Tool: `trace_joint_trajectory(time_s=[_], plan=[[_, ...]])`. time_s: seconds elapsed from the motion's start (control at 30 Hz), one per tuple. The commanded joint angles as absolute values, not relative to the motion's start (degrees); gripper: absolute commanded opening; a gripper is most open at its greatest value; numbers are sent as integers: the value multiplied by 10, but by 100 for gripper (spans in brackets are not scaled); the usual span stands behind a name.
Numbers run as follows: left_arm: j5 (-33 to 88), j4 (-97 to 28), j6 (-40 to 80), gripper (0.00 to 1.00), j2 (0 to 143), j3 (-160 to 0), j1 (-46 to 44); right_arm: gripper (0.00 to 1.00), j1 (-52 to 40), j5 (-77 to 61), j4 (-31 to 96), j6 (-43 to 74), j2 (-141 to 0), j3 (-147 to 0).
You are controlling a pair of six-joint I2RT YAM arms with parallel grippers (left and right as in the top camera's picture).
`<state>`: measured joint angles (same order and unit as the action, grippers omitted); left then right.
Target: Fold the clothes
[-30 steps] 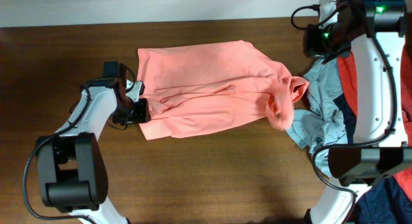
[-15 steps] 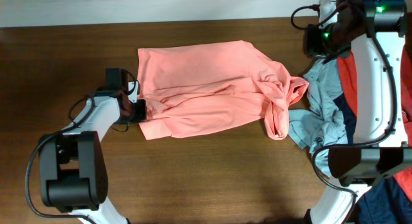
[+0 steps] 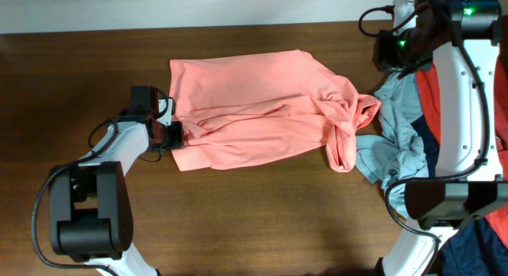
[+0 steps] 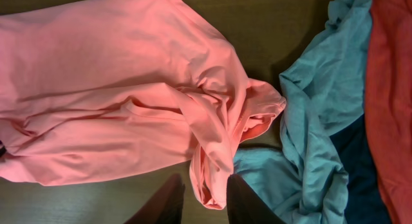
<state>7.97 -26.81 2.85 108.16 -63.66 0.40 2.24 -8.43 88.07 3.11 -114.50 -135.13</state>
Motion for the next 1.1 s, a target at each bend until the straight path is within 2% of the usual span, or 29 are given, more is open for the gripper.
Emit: trace_joint_trajectory(time_s=[0.0,0.2,0.23,0.4,1.07], plan=[[93,-266,30,41,1071,-659,9,29,27,-82,881,17,-1148,-1355],[97,-273,29,40,1071,-663,9,30,27,-81,881,17,-1148,-1355],[96,-276,29,37,1071,-663,9,29,27,-81,881,17,-1148,-1355],[97,-289,21,32,1070,-663,9,29,27,-82,881,17,-1148,-1355],[73,-295,17,31,1075,-660,9,29,27,-82,889,17,-1148,-1355]])
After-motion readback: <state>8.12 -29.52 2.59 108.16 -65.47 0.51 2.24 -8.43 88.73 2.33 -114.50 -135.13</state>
